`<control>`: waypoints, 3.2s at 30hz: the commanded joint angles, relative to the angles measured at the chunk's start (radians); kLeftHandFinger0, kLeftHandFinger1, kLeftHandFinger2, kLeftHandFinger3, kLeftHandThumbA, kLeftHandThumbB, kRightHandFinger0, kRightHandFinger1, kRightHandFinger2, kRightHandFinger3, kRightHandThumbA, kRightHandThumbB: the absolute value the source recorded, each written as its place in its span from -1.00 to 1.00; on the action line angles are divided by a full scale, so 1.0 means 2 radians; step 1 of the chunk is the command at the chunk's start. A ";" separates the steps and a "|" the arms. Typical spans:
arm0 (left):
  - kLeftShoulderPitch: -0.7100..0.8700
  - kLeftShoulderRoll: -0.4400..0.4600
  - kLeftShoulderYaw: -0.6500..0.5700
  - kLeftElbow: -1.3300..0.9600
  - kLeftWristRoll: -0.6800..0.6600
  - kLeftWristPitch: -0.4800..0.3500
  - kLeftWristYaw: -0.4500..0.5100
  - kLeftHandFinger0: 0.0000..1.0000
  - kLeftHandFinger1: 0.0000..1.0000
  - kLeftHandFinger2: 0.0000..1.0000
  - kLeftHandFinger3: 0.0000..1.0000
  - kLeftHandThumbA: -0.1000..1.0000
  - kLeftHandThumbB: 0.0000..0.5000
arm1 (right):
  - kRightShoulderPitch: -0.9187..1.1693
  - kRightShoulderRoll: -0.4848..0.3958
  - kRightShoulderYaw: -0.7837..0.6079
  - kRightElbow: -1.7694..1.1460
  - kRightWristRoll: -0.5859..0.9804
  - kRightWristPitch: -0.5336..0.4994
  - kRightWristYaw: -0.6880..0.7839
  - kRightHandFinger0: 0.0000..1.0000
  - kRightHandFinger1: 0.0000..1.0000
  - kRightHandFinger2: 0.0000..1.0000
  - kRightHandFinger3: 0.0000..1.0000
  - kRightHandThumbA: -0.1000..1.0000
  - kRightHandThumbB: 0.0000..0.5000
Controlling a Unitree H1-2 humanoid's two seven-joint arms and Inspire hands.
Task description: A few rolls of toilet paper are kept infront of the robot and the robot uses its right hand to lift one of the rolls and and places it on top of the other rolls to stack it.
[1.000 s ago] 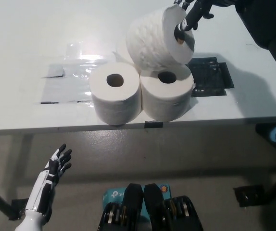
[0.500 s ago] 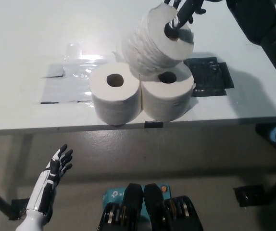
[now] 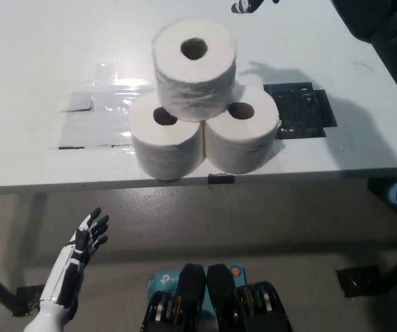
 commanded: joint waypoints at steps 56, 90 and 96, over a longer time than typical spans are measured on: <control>-0.036 -0.008 0.016 0.059 -0.021 -0.062 -0.004 1.00 1.00 1.00 1.00 1.00 -0.49 | 0.797 0.151 -0.393 -0.902 0.224 -0.258 -0.241 1.00 1.00 1.00 1.00 1.00 -0.15; 0.049 0.006 0.003 0.016 -0.016 -0.057 -0.016 1.00 1.00 1.00 1.00 1.00 -0.65 | 0.849 0.122 -0.283 -0.467 0.098 -0.358 -0.394 1.00 1.00 1.00 1.00 1.00 -0.30; 0.046 0.006 0.004 0.023 -0.016 -0.065 -0.014 1.00 1.00 1.00 1.00 1.00 -0.59 | 0.845 0.100 -0.252 -0.463 0.101 -0.358 -0.427 1.00 1.00 1.00 1.00 1.00 -0.27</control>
